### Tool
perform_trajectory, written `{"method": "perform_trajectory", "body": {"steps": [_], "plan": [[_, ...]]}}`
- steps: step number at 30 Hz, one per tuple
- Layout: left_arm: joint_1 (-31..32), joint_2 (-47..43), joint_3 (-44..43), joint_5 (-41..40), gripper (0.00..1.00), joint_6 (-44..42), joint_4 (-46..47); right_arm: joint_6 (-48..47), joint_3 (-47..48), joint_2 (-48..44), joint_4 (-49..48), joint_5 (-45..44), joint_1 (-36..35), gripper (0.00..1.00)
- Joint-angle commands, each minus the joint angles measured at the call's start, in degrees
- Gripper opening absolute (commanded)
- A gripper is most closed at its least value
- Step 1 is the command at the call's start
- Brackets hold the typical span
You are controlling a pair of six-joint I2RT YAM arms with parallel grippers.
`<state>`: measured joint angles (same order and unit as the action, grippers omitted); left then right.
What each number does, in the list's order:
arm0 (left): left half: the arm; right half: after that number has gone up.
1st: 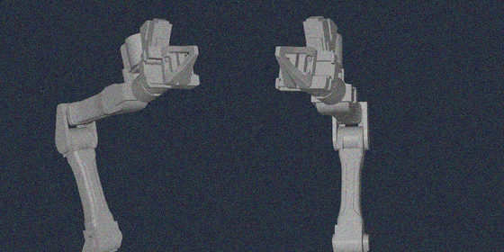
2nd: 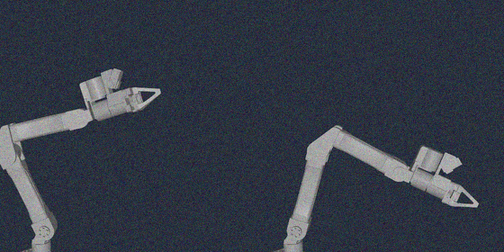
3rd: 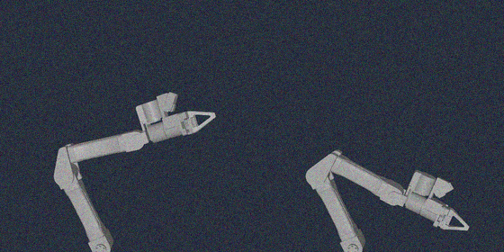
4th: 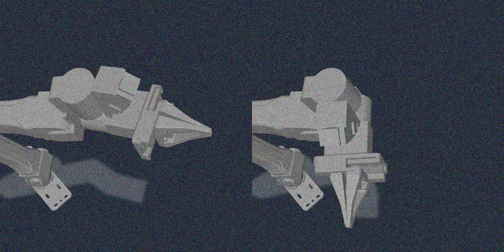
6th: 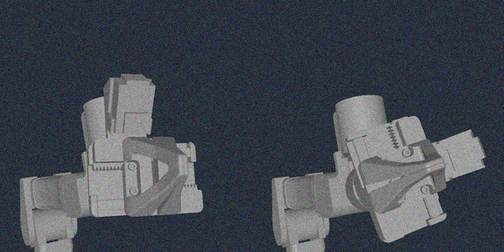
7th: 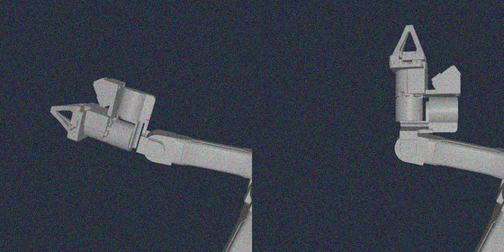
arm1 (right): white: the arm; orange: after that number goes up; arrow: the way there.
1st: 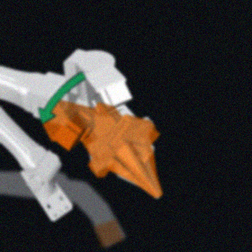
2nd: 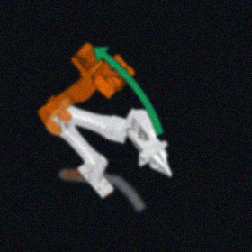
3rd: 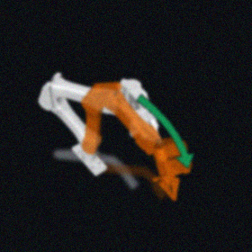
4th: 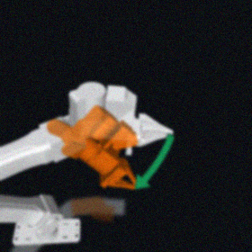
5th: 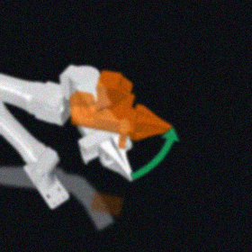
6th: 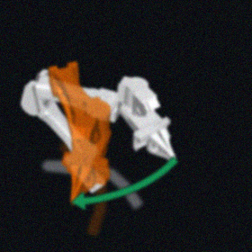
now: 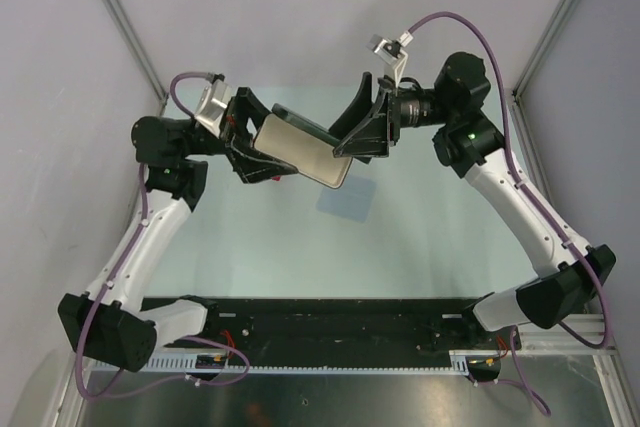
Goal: Organize the sunglasses
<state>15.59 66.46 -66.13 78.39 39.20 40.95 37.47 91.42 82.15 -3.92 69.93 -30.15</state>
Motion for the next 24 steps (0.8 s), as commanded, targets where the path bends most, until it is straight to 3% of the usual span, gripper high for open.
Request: {"method": "perform_trajectory", "body": {"steps": [1,6,11,17,21,24], "plan": [[-1.62,0.78,-0.93,1.24,0.68,0.09,0.54,0.32,-0.54,-2.87,-1.35,-5.42,2.99,0.00],[-2.41,3.59,-1.81,-1.39,0.82,1.84,0.54,0.06,-0.89,-2.61,0.66,-6.73,3.96,0.00],[-4.08,4.74,-1.64,-9.91,1.00,3.25,0.54,-5.21,-0.45,-2.52,8.39,-10.42,4.84,0.00],[-12.33,4.30,1.17,-25.62,1.00,7.90,0.36,-10.93,-1.77,-2.52,18.06,-16.67,8.08,0.00],[-17.96,4.21,5.21,-29.78,1.00,9.67,0.36,-13.56,-3.96,-1.82,21.40,-19.65,11.77,0.00],[-18.23,4.91,6.80,-27.78,1.00,8.96,0.36,-18.91,-5.19,0.20,26.67,-23.07,13.18,0.00]]}}
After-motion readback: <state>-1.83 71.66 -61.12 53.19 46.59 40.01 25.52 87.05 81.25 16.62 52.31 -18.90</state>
